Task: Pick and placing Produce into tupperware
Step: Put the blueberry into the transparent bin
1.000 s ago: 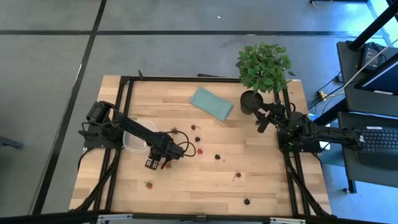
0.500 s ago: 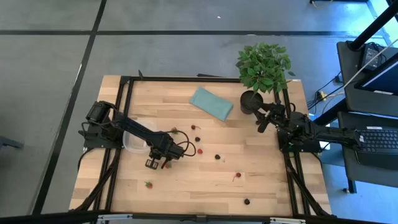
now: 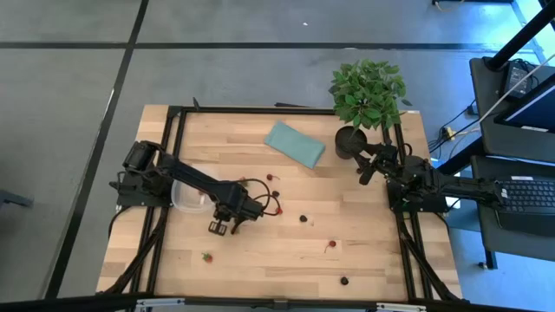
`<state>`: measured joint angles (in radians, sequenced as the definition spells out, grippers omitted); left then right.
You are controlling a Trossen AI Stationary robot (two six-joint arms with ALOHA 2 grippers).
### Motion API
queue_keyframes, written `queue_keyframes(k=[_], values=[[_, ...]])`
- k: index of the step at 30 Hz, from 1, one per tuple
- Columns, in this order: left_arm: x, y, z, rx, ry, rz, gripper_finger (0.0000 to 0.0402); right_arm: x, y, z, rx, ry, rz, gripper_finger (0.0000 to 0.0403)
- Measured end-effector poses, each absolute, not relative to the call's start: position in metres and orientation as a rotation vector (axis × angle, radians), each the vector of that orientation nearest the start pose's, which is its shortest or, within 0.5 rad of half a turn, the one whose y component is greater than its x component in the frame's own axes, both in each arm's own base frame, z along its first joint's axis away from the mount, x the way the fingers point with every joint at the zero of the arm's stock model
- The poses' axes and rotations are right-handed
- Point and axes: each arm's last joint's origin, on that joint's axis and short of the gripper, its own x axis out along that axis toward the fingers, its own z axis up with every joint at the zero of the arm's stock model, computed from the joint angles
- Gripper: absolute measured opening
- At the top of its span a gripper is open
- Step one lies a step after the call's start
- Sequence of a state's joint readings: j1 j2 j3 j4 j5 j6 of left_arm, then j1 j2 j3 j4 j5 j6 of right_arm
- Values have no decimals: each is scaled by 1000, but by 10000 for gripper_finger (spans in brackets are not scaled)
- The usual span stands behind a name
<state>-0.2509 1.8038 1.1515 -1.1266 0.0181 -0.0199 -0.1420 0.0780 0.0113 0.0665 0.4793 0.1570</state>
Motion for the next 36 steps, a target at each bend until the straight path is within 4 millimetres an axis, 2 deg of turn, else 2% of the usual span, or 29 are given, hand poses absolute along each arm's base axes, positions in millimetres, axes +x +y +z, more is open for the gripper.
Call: queue_keyframes(k=[4,8,13,17,21,27,32,36], values=[[279,-65,180,159,1821,-130,49,96,-27,168,151,-48,-620,217],[269,-53,205,94,1780,-53,47,96,-27,168,151,-48,-620,217],[248,-41,239,97,1644,83,49,96,-27,168,151,-48,-620,217],[225,-31,248,40,1571,234,49,96,-27,168,150,-48,-620,217],[201,-23,240,-56,1543,381,50,96,-27,168,149,-47,-620,217],[174,-14,211,-235,1548,491,50,96,-27,168,147,-47,-620,217],[159,-8,190,-351,1576,627,50,96,-27,168,147,-47,-620,217],[154,-6,177,-406,1592,648,50,96,-27,168,147,-47,-620,217]])
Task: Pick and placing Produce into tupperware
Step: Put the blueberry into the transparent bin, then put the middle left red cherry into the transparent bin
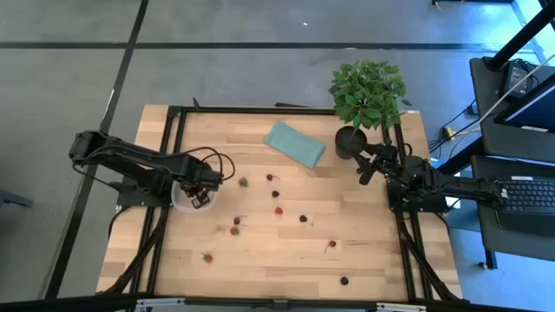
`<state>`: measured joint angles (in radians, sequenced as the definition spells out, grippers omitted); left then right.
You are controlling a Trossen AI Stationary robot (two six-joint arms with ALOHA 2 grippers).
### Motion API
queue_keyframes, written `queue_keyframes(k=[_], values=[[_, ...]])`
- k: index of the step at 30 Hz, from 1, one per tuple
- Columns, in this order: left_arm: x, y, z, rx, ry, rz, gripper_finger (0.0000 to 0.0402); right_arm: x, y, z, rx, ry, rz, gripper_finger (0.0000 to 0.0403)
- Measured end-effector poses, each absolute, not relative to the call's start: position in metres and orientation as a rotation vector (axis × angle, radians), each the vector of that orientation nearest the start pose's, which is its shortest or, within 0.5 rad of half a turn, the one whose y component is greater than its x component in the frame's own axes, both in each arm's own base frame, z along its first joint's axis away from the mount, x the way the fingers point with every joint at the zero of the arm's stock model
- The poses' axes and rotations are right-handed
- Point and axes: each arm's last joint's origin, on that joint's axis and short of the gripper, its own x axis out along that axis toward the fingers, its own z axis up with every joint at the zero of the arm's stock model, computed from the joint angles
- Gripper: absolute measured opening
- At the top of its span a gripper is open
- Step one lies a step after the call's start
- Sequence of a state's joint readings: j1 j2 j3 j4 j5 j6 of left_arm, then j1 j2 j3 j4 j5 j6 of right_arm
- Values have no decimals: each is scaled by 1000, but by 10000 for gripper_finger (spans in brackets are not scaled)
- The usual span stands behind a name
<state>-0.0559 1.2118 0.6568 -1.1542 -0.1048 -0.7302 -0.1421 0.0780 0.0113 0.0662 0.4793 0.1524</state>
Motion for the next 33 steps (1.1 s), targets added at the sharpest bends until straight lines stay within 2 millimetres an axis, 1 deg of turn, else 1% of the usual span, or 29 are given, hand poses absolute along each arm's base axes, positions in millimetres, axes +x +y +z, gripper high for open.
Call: queue_keyframes(k=[5,18,21,28,33], values=[[153,-4,168,-436,1578,637,51,96,-27,168,147,-46,-620,217],[153,-3,168,-436,1583,638,53,96,-27,168,145,-46,-620,217],[153,-3,168,-437,1582,637,71,96,-27,168,144,-46,-620,217],[153,-3,168,-439,1582,635,150,96,-27,168,144,-45,-620,217],[156,-4,174,-443,1572,632,174,96,-27,168,144,-46,-620,217]])
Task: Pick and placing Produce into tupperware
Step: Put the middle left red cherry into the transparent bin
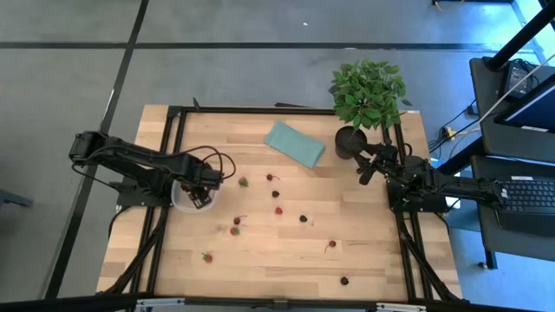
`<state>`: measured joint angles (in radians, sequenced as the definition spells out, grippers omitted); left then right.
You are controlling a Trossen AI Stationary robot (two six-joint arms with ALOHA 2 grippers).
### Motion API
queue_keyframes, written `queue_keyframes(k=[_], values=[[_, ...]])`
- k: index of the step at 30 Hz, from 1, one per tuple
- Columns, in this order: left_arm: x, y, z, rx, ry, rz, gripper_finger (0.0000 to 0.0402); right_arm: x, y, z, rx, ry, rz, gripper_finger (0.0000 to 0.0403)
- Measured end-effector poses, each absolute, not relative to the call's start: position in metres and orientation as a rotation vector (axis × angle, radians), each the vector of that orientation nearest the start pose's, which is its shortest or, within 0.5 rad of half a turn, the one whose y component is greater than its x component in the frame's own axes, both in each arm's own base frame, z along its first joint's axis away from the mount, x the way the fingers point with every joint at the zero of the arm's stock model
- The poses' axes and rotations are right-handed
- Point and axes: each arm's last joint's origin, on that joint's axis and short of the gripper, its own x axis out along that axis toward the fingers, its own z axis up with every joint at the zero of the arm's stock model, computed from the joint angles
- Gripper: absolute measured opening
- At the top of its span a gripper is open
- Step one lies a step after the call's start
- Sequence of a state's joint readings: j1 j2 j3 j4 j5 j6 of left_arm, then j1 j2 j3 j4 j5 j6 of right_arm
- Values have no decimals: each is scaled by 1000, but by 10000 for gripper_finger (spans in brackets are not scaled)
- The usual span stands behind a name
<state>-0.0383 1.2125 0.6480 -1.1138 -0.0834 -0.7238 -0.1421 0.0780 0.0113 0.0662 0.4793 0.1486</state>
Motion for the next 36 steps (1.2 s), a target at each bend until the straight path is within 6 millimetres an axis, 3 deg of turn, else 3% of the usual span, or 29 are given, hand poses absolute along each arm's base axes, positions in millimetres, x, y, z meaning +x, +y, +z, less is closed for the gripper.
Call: queue_keyframes(k=[6,10,18,24,32,36], values=[[172,-5,196,-460,1485,590,177,96,-27,168,144,-46,-620,217],[189,-10,213,-406,1367,456,178,96,-27,168,144,-46,-620,217],[219,-24,220,-296,1110,226,178,96,-27,168,144,-46,-620,217],[232,-38,213,-298,1078,190,178,96,-27,167,143,-45,-620,217],[248,-63,180,-205,1199,137,178,96,-27,168,147,-46,-620,217],[257,-76,182,-217,1202,125,178,96,-27,167,149,-46,-620,217]])
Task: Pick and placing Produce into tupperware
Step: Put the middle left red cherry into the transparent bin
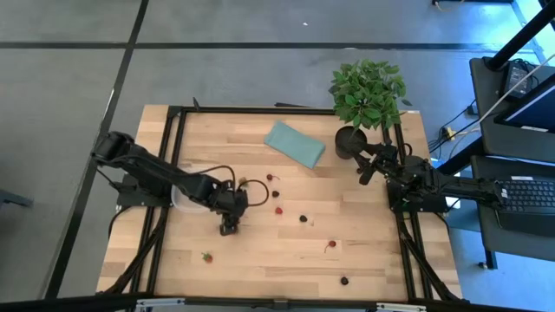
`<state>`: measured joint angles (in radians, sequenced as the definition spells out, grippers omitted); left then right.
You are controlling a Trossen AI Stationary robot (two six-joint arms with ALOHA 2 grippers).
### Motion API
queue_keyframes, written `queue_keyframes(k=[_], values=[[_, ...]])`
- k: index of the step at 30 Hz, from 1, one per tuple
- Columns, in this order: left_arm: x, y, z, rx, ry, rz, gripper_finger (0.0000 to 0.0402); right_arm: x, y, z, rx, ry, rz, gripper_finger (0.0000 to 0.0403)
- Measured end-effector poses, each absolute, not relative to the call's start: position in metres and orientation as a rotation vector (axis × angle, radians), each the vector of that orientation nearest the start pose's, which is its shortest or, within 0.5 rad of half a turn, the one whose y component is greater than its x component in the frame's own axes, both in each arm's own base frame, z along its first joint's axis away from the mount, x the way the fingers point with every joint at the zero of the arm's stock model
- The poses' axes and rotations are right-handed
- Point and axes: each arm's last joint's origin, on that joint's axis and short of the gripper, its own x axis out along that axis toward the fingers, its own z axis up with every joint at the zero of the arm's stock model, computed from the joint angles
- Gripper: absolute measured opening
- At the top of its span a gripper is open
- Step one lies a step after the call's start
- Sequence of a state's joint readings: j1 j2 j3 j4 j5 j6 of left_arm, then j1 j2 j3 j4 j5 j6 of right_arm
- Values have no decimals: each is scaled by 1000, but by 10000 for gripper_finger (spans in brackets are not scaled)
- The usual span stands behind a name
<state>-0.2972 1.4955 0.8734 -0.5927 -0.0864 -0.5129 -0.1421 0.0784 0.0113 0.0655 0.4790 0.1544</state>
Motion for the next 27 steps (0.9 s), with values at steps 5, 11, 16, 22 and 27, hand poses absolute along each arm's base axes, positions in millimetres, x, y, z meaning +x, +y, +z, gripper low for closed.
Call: queue_keyframes(k=[5,11,16,22,27], values=[[266,-90,187,-223,1206,109,178,96,-27,167,150,-47,-620,217],[272,-94,175,-228,1316,180,178,96,-27,167,148,-46,-620,217],[276,-96,173,-234,1326,172,178,96,-27,167,147,-46,-619,217],[276,-95,172,-248,1333,188,178,96,-27,167,146,-45,-619,217],[276,-95,170,-246,1338,201,178,96,-27,167,144,-44,-619,217]])
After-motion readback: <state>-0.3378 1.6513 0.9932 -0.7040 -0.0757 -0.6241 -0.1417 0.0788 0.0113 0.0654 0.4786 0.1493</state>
